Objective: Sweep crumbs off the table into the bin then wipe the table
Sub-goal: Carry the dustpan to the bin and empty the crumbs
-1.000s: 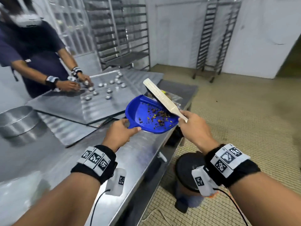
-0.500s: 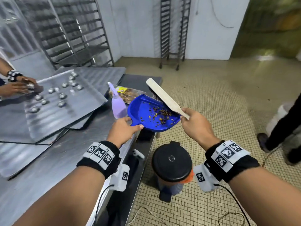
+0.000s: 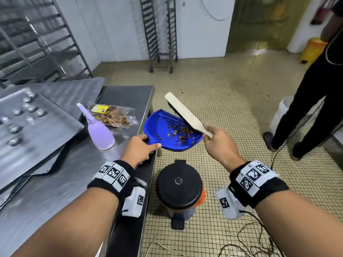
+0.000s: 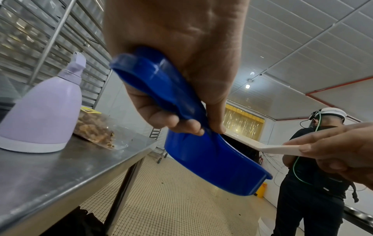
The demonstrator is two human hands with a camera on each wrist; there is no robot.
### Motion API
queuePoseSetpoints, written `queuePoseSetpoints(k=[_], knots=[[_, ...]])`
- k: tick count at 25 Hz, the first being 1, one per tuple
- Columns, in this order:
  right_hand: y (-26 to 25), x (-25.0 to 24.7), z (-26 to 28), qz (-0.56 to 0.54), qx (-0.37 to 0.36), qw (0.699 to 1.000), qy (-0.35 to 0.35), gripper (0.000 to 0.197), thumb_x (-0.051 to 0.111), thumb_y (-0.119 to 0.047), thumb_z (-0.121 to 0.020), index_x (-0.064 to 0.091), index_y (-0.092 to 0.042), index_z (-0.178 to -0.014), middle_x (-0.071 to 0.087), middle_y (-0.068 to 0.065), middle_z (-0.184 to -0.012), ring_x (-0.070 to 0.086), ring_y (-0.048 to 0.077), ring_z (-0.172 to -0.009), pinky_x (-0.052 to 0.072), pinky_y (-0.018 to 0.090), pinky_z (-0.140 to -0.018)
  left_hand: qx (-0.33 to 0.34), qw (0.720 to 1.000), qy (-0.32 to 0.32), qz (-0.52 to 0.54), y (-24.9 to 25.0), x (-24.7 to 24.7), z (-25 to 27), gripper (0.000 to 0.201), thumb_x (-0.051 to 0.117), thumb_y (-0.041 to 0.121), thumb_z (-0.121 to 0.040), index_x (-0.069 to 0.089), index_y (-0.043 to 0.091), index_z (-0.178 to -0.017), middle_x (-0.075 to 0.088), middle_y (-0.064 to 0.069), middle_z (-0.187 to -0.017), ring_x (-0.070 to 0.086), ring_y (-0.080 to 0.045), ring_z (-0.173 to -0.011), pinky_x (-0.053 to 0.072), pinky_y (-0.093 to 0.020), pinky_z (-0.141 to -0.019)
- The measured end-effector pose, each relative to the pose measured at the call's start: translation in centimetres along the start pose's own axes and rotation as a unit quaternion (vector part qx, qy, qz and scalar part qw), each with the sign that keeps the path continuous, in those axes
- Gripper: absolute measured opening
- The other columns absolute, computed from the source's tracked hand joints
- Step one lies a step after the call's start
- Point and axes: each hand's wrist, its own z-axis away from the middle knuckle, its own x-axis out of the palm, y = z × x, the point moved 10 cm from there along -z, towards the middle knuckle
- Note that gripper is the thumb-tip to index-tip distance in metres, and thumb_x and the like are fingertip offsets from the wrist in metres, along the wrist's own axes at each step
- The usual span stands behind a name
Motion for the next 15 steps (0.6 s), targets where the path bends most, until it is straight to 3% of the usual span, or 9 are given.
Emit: queuePoseSetpoints(k=[2,6,8,13,15], knots=[[1.5,-0.3,-0.7,0.009,0.007,1.000,-0.005,0.040,0.045,-0.038,-0.098,0.048,-0.034,-0.137,0.065,-0.009,-0.083,0.053,0.006,-0.055,0.035,0.024,-0.049,-0.009,1.000,0.000,0.004,-0.2,1.5,-0.9,0.033,0.078,0.032,-0.079,0.058,0.026,-0.104,0.066,-0.005,-0.071,0.051,-0.017,-0.048,0.038,-0.023,-0.041],[4.6,-0.4,-1.7,0.006,0.013,1.000,-0.021,0.039,0.046,-0.040,-0.098,0.048,-0.035,-0.136,0.064,-0.009,-0.073,0.060,0.012,-0.054,0.042,0.023,-0.046,-0.032,0.999,0.002,0.000,-1.2,4.4,-1.9,0.064,0.080,0.033,-0.078,0.053,0.011,-0.132,0.067,-0.004,-0.071,0.053,-0.017,-0.048,0.037,-0.022,-0.040],[6.1,0.0,-2.1,0.003,0.014,0.999,-0.032,0.038,0.046,-0.040,-0.098,0.047,-0.035,-0.136,0.065,-0.008,-0.071,0.061,0.013,-0.052,0.047,0.024,-0.048,-0.044,0.999,0.006,-0.004,-2.2,5.8,-2.1,0.073,0.080,0.036,-0.077,0.048,0.010,-0.138,0.068,-0.005,-0.074,0.055,-0.015,-0.047,0.036,-0.022,-0.038],[8.0,1.5,-2.3,0.012,0.015,0.998,-0.066,0.039,0.045,-0.040,-0.098,0.046,-0.036,-0.137,0.065,-0.008,-0.074,0.053,0.009,-0.049,0.042,0.022,-0.048,-0.088,0.996,-0.004,0.000,-5.9,7.8,-2.0,0.079,0.081,0.039,-0.075,0.045,0.013,-0.142,0.069,-0.006,-0.077,0.057,-0.016,-0.050,0.039,-0.024,-0.039],[8.0,2.1,-2.3,0.026,0.015,0.996,-0.084,0.039,0.044,-0.038,-0.099,0.046,-0.035,-0.138,0.063,-0.009,-0.071,0.054,0.009,-0.049,0.035,0.020,-0.041,-0.101,0.995,-0.007,0.007,-6.8,8.0,-2.2,0.080,0.081,0.038,-0.075,0.044,0.014,-0.142,0.068,-0.007,-0.079,0.057,-0.017,-0.052,0.040,-0.025,-0.038]])
